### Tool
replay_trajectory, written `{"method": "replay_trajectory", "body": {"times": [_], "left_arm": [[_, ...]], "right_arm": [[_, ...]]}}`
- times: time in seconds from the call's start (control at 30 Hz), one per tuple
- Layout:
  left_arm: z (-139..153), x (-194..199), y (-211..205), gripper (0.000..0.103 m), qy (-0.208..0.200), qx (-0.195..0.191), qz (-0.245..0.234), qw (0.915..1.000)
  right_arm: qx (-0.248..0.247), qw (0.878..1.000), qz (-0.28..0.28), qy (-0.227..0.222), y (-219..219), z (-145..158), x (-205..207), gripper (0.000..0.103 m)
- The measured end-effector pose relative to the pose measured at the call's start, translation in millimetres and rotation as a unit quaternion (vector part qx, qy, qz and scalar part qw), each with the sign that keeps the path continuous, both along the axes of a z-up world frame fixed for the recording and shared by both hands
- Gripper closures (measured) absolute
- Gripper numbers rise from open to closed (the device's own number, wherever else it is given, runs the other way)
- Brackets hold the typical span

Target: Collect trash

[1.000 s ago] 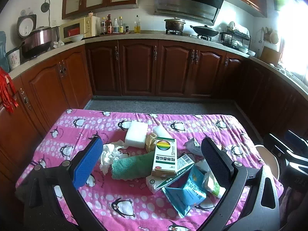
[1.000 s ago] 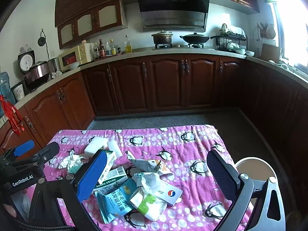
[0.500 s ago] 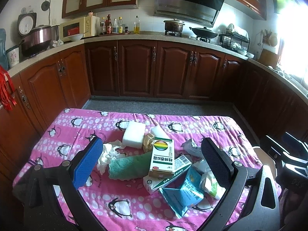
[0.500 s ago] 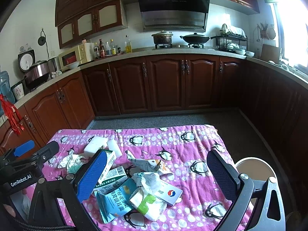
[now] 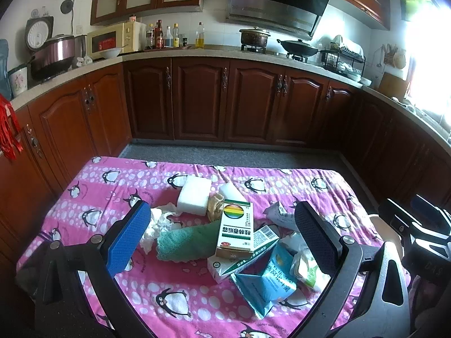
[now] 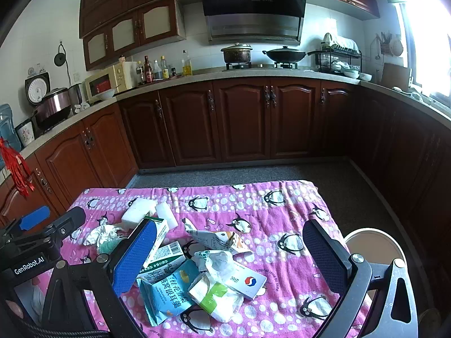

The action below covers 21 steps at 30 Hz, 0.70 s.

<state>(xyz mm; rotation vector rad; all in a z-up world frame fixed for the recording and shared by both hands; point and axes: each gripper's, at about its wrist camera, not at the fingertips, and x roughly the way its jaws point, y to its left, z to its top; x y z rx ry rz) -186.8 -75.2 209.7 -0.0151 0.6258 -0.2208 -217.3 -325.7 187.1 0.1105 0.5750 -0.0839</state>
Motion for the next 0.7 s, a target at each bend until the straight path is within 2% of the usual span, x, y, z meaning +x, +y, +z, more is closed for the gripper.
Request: {"method": "replay_trajectory", "body": {"times": [0.7], "left_arm": [[-3.7,-3.2,-1.5,0.002,-0.002,0.003,0.000,1.0000]], "right_arm": [[0.000,1.000,-0.003,0.003,0.5,-9.1,0.9,0.000]]}}
